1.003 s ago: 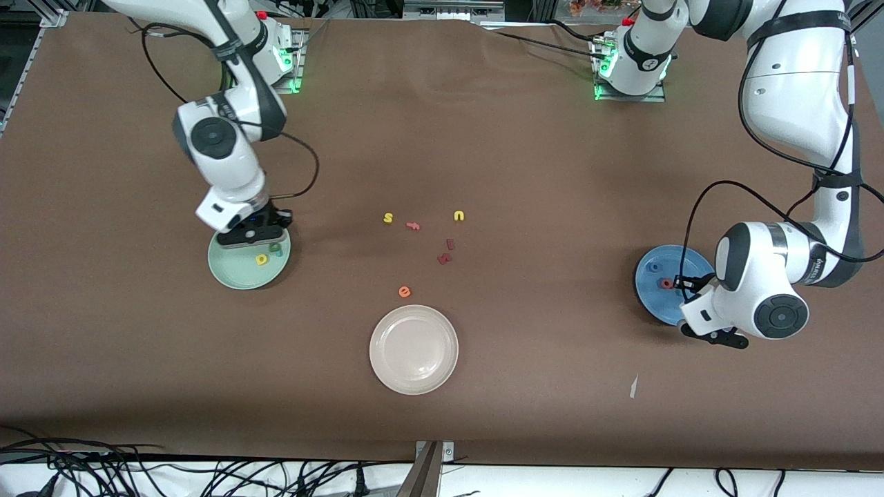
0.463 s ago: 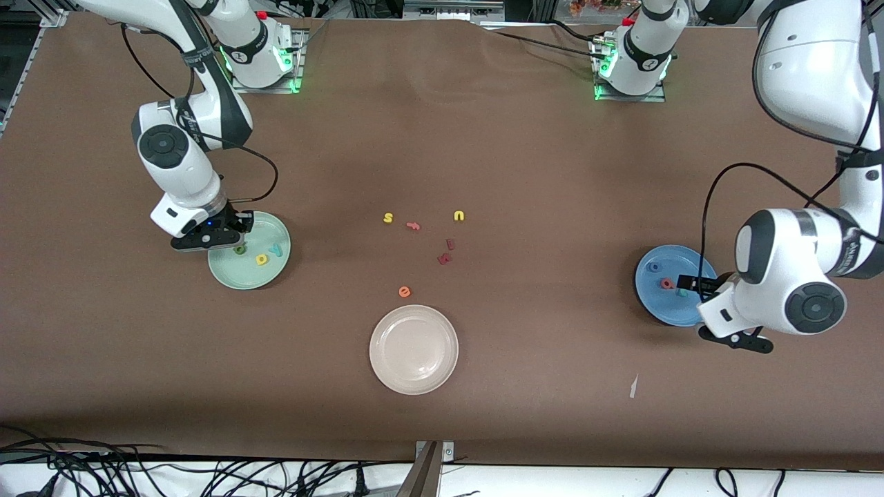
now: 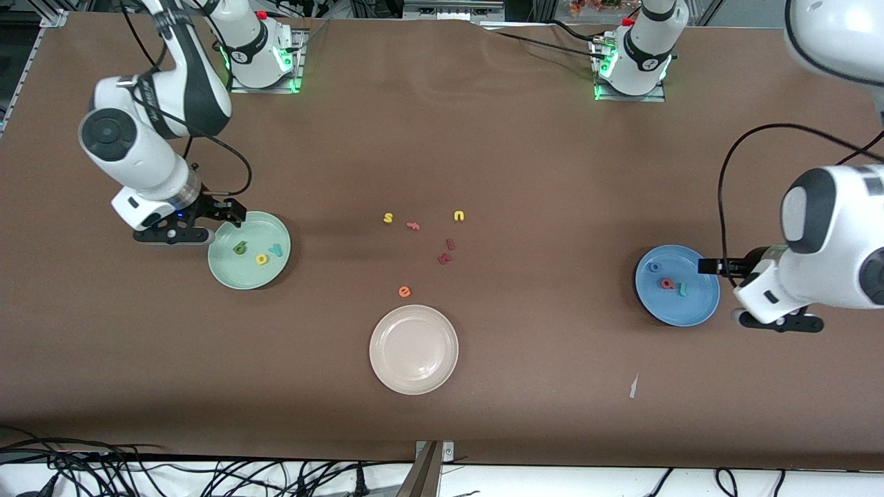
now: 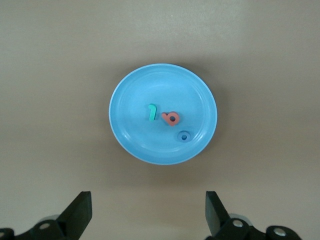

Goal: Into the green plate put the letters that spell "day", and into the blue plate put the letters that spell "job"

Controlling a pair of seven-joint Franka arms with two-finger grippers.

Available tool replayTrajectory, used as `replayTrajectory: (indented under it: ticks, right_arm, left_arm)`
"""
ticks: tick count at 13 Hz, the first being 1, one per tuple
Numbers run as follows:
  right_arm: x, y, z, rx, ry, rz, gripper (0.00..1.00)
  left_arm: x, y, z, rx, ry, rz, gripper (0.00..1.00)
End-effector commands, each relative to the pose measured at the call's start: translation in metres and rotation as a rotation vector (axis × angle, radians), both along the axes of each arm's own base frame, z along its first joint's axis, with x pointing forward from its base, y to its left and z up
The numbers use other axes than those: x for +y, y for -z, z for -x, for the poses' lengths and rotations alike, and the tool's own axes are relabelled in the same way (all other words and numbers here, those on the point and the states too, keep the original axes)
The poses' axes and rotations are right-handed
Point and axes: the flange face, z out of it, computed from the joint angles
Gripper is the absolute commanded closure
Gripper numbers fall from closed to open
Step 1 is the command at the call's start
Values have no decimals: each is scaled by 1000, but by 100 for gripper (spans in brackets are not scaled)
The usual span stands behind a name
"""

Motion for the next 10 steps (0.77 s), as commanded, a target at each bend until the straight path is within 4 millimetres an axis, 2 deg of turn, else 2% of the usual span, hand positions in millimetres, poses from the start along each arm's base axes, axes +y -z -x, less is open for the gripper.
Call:
replayTrajectory:
  ticks: [1,3,4,5,6,8,9,10]
  right_arm:
    - [6,-73,-6,19,22,-49,0]
    - [9,-128,-9,38,-12,-87,0]
    - [7,-152,-10,42,-42,-108,0]
    - [-2,-172,-9,47,-63,-111,0]
    - [-19,-188,-8,38,-66,-114,0]
    - [-58,-200,-6,20,-60,-164,0]
    - [-66,-201,-5,28,-66,-168,0]
    - [-67,-202,-4,34,-60,-167,0]
  left_arm:
    - [39,-68,46,-88,-89,68,0]
    - [45,-130,76,-235,-122,126,0]
    - [41,-157,85,-294,-121,152,0]
    - [30,-176,92,-324,-106,166,0]
    - [13,-187,98,-330,-73,157,0]
    - [-3,-203,114,-287,-39,148,0]
    - [-6,-208,121,-252,-31,150,0]
    - [-12,-210,122,-247,-23,148,0]
